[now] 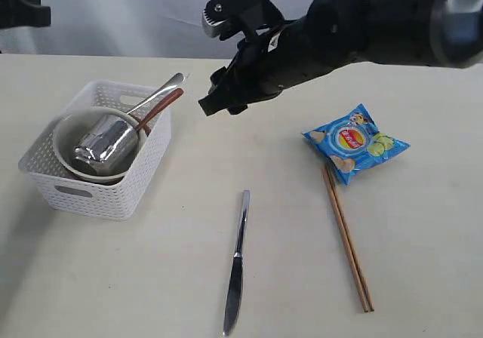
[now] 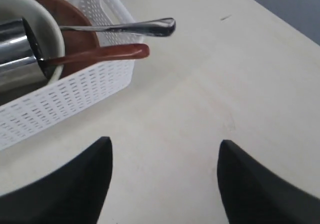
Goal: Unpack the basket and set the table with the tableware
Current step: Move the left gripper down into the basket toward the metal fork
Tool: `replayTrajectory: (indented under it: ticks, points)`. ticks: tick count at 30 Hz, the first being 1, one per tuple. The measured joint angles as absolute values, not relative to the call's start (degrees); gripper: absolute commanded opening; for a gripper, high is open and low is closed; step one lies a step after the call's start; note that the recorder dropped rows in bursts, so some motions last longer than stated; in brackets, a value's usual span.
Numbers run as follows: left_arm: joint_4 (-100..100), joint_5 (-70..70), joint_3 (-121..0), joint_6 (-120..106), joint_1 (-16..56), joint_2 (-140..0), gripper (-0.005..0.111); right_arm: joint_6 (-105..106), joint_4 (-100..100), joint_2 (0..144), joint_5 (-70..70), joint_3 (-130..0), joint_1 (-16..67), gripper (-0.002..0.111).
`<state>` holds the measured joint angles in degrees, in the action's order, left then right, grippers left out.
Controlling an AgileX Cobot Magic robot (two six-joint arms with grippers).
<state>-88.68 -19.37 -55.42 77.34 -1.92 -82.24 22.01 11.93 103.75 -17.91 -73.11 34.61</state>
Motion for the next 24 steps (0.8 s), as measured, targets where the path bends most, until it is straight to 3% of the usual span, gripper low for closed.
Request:
replayTrajectory:
  ticks: [5, 9, 15, 18, 24]
  points:
    - [-98.3, -18.1, -65.4, 85.5, -1.9, -86.6, 0.000, 22.0, 10.7, 103.7, -19.6, -72.7, 31.4, 0.059]
    - [-99.7, -11.8, -69.9, 73.9, -1.9, -90.9, 0.000, 22.0, 10.6, 103.7, -19.9, -72.7, 29.3, 0.059]
    - [-98.9, 18.8, -71.2, 48.3, -1.9, -95.8, 0.000, 22.0, 10.6, 103.7, -19.9, -72.7, 29.0, 0.059]
    - [-81.4, 26.6, -73.7, 37.7, -2.1, -96.4, 0.000, 22.0, 10.6, 103.7, -19.7, -72.7, 29.0, 0.059]
    - [-27.1, 36.0, -82.5, -6.3, 1.5, -96.4, 0.000, 22.0, 10.6, 103.7, -19.9, -72.7, 29.0, 0.059]
